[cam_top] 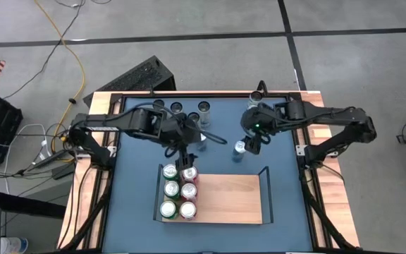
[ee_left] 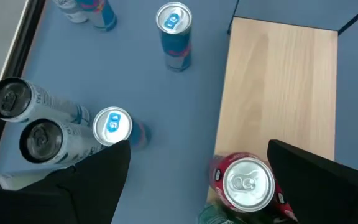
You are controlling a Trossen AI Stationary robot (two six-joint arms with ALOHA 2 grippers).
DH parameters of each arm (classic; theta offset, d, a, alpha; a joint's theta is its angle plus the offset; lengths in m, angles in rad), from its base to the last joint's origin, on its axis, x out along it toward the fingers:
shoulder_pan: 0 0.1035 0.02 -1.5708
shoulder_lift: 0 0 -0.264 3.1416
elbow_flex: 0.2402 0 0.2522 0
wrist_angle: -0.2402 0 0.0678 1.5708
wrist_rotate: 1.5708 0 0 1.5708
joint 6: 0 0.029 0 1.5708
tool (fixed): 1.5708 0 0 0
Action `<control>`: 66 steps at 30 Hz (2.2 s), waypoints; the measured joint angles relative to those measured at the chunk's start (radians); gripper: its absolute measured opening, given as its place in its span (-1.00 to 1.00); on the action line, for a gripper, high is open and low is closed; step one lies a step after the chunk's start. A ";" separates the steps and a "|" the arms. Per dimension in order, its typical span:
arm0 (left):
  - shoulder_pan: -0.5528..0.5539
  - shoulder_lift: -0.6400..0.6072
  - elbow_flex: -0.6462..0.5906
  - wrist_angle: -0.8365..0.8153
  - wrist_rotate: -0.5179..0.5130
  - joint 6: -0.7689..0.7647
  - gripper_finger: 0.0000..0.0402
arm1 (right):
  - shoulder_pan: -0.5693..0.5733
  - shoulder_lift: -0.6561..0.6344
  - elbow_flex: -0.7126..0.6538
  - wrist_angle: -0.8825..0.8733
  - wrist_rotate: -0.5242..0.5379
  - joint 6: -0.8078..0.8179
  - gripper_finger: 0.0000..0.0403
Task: Place canned beverage on shelf
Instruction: Put the bottom right blue soda can on the shelf
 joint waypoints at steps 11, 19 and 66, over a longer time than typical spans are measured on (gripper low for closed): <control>0.002 0.000 0.000 0.001 -0.003 -0.001 0.82 | 0.026 0.000 -0.238 0.210 -0.102 0.029 0.71; 0.002 0.001 0.000 0.001 -0.004 -0.010 0.82 | -0.013 0.002 -0.312 0.267 -0.108 0.041 0.71; 0.010 0.001 0.000 0.167 0.017 0.132 0.82 | 0.003 0.047 -0.246 0.267 -0.080 -0.045 -0.04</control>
